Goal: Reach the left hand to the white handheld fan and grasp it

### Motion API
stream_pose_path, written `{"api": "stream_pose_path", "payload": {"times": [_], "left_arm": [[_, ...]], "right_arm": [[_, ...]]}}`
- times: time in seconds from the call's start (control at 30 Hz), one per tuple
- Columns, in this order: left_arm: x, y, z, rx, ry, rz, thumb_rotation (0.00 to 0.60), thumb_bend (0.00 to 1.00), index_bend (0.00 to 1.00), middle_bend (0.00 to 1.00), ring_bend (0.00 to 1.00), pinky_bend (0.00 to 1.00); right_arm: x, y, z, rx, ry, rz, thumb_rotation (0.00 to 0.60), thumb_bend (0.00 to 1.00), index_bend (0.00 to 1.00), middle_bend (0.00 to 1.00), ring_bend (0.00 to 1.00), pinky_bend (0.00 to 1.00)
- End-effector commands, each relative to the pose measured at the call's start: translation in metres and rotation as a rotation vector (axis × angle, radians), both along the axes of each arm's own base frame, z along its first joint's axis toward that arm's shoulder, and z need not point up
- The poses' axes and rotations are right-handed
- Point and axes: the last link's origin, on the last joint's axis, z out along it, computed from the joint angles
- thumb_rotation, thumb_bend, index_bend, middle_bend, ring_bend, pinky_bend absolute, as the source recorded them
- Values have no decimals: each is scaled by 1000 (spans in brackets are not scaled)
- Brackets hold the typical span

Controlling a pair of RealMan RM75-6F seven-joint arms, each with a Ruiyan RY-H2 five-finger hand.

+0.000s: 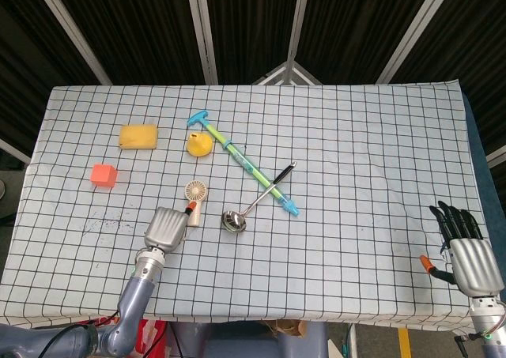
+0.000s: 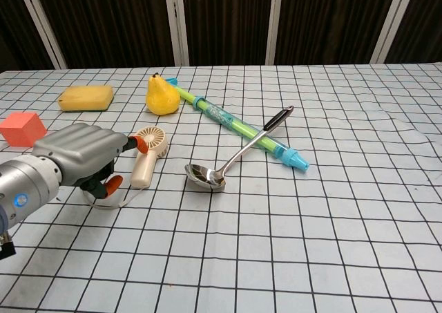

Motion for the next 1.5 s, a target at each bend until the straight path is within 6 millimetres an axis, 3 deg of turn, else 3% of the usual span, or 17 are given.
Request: {"api": "stream_pose_path", "payload": {"times": [0.03, 0.73, 0.97, 1.1, 1.27, 1.33, 1.5], "left_arm": [[0, 0, -1, -1, 0, 0, 600, 695, 193, 935, 784, 777], [-13, -3, -12, -27, 39, 29, 600, 695, 212, 932, 783, 777], [-6, 1, -3, 12, -24, 18, 600, 664, 105, 851, 702, 770], [5, 5, 9, 59, -99, -9, 600, 562, 32, 721, 591, 691], [14, 1, 36, 123, -203, -53, 600, 420, 0, 395, 346, 439], [10, -5, 48, 142, -224, -58, 600, 365, 0, 258, 222, 306], [-15, -26, 77, 181, -233, -53, 600, 242, 0, 32, 12, 47]], "right_arm": [[0, 0, 0, 0, 0, 0, 600, 279, 72, 0, 0, 0], [0, 0, 0, 0, -2, 0, 600, 279, 73, 0, 0, 0], [0, 0, 0, 0, -2, 0, 600, 279, 73, 0, 0, 0], [0, 0, 0, -1, -1, 0, 600, 279, 73, 0, 0, 0], [0, 0, 0, -2, 0, 0, 600, 279, 73, 0, 0, 0], [0, 0, 0, -2, 0, 0, 600, 278, 73, 0, 0, 0], [0, 0, 0, -3, 2, 1, 600, 278, 73, 0, 0, 0]]}}
